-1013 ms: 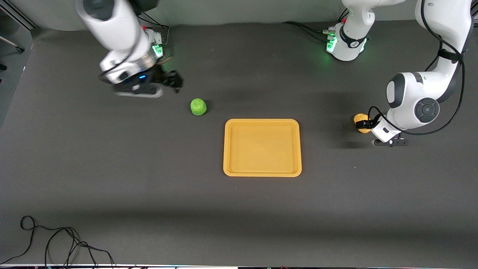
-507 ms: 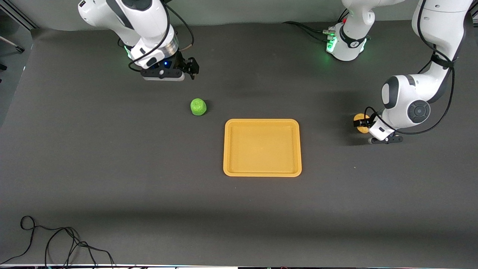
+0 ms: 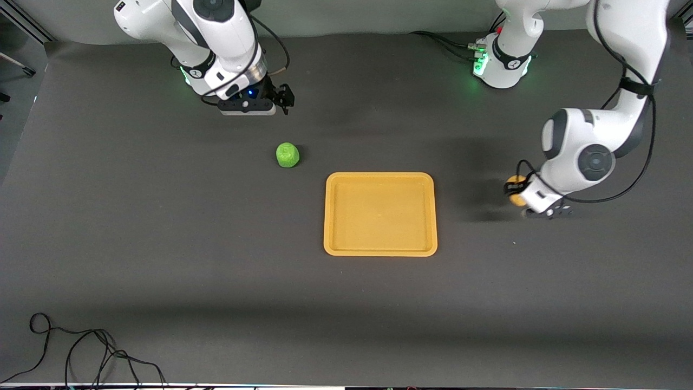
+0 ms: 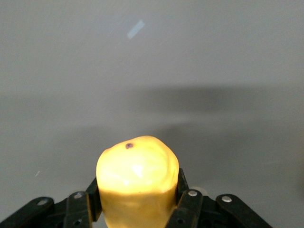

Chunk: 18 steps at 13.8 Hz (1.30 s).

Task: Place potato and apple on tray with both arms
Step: 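Carry the potato onto the tray while the right gripper grasps the apple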

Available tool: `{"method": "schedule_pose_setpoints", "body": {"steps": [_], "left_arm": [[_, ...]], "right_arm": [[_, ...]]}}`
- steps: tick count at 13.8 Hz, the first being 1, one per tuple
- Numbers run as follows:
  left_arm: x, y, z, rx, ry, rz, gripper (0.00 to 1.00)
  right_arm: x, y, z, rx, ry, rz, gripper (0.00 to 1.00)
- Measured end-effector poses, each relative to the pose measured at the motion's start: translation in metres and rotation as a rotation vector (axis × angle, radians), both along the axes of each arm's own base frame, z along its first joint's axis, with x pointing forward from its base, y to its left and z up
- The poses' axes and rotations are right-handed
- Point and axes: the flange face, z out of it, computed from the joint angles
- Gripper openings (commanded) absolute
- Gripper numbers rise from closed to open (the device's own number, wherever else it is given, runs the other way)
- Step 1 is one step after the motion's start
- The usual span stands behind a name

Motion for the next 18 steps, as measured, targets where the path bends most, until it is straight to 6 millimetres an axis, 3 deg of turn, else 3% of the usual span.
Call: {"method": "schedule_pose_setpoints", "body": {"steps": [1, 3, 5, 7, 9, 12, 13, 14, 15, 17, 18], "left_arm": [[0.005, -0.040, 0.015, -0.001, -0.023, -0.021, 0.23], [0.000, -0.107, 0.015, -0.007, -0.034, -0.063, 0.23], [-0.005, -0.152, -0.003, -0.007, -0.021, -0.078, 0.23], [-0.005, -0.185, -0.022, -0.005, -0.008, -0.083, 0.24], [-0.007, -0.207, -0.038, -0.002, 0.005, -0.097, 0.29], [-0.004, -0.220, -0.048, -0.010, -0.007, -0.084, 0.31], [-0.002, -0.224, -0.051, -0.014, -0.010, -0.079, 0.38], [0.000, -0.228, -0.054, -0.017, -0.010, -0.078, 0.56], [0.001, -0.232, -0.056, -0.020, -0.010, -0.081, 0.64], [-0.001, -0.237, -0.061, -0.020, -0.004, -0.089, 0.69], [-0.001, -0.238, -0.063, -0.018, -0.001, -0.091, 0.77]], "right_arm": [[-0.004, -0.004, -0.018, 0.001, -0.005, 0.000, 1.00], [-0.005, -0.006, -0.051, 0.000, -0.008, -0.002, 1.00], [0.000, -0.002, -0.082, 0.003, -0.016, -0.004, 1.00], [0.002, -0.001, -0.116, 0.011, -0.031, -0.006, 1.00], [0.001, -0.002, -0.148, 0.019, -0.046, -0.007, 1.00], [0.001, -0.004, -0.183, 0.013, -0.046, -0.009, 1.00], [0.001, -0.005, -0.191, 0.012, -0.047, -0.009, 1.00], [0.001, -0.005, -0.197, 0.011, -0.048, -0.010, 1.00], [0.001, -0.006, -0.204, 0.009, -0.047, -0.010, 0.94], [0.000, -0.007, -0.213, 0.006, -0.046, -0.011, 0.65], [0.000, -0.008, -0.216, 0.006, -0.046, -0.011, 0.57]]}}
